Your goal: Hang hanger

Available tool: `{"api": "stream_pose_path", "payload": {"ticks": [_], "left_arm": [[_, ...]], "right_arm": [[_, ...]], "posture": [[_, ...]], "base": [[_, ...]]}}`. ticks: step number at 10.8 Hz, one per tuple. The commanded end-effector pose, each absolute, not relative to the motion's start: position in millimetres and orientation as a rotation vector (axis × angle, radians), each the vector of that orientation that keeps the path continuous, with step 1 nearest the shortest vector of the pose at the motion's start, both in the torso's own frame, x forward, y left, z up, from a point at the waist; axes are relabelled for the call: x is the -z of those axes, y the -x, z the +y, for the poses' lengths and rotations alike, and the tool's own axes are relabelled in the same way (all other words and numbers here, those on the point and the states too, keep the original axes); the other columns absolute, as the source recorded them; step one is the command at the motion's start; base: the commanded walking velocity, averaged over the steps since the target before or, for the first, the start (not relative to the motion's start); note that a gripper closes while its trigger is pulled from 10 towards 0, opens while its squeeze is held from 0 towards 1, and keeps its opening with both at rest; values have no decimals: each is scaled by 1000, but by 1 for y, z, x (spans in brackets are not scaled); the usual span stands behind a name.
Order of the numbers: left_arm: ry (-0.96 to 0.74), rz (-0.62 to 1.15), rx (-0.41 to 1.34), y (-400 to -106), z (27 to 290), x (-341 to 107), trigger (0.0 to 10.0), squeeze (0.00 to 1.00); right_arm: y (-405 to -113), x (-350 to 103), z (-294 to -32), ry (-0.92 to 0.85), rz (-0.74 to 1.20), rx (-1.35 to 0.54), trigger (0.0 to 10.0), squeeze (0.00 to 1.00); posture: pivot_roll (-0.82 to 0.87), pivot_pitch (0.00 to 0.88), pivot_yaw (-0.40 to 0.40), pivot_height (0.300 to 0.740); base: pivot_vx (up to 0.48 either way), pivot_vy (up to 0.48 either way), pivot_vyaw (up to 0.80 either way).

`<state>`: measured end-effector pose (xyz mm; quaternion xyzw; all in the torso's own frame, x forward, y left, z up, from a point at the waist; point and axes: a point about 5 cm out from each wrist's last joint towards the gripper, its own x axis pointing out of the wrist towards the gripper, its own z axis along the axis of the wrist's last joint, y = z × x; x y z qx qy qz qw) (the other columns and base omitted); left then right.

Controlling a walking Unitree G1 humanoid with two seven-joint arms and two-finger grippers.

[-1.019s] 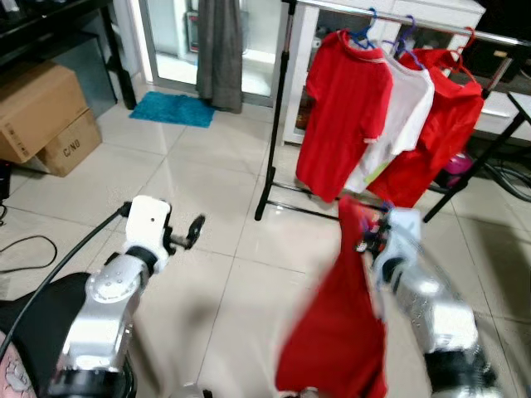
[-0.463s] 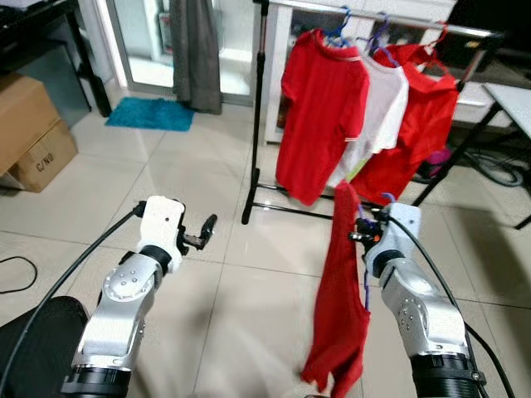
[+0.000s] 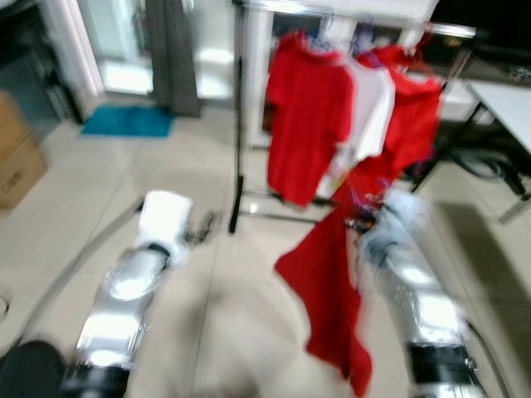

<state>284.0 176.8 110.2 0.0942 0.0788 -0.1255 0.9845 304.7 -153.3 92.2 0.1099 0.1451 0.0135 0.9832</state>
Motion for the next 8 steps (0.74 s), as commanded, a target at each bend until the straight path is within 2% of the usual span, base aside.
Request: {"api": "stream_pose_path", "payload": {"ticks": [1,8], "left_arm": [[-185,153,279,-285,168,-110,10000,0],[-188,152,237,-287,176,-112,10000,0]], "right_arm": [[-305,-101,-166,-195,246,3,10000,0],[-305,-99,-156,-191,227,-55,10000,0]], "posture": [[-87,15,-54,740],[-69,0,-77,740]], "base": [[341,0,0],[340,0,0]]}}
